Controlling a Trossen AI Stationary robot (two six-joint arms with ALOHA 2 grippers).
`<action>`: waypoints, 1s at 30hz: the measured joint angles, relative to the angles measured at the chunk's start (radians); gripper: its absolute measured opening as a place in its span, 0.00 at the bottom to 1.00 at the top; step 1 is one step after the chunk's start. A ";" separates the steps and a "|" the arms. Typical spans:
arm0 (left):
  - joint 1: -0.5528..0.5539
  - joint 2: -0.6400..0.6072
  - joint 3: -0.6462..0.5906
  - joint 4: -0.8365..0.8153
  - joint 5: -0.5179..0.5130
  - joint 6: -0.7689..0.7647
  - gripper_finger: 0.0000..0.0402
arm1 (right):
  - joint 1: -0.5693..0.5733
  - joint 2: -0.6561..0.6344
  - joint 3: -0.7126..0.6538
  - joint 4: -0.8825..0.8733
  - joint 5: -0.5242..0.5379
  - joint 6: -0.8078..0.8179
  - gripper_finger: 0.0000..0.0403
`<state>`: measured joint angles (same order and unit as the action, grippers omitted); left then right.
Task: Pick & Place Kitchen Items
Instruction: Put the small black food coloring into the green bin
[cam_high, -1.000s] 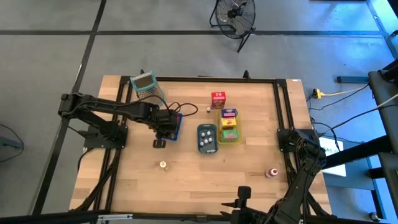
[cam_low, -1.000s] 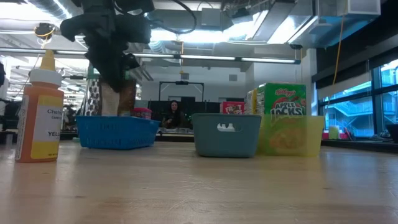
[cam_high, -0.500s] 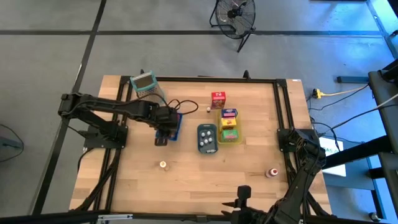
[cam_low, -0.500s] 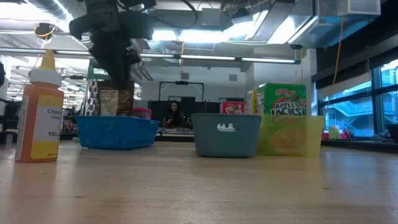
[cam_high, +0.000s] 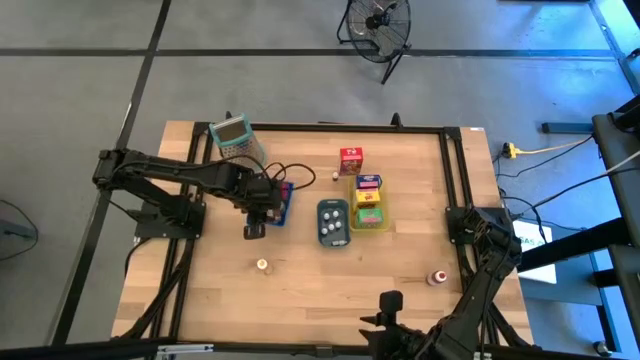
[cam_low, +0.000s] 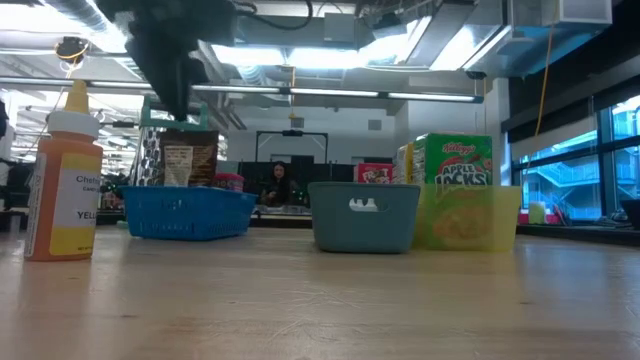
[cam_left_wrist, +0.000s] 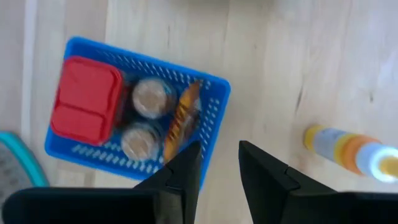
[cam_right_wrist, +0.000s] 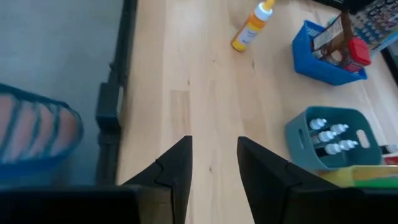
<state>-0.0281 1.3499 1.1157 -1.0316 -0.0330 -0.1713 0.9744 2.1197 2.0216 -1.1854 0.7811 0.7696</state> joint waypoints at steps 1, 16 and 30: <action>-0.008 0.000 0.008 -0.017 0.000 -0.011 0.25 | -0.003 0.000 0.000 -0.011 0.000 0.000 0.32; -0.163 0.000 0.079 0.068 -0.028 -0.088 0.23 | -0.020 0.000 0.000 -0.045 0.000 -0.064 0.32; -0.182 0.000 0.079 0.146 -0.087 -0.144 0.25 | -0.020 0.000 0.000 -0.036 0.000 -0.082 0.32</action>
<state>-0.2104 1.3499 1.1950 -0.8856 -0.1200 -0.3157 0.9543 2.1197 2.0220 -1.2217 0.7813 0.6880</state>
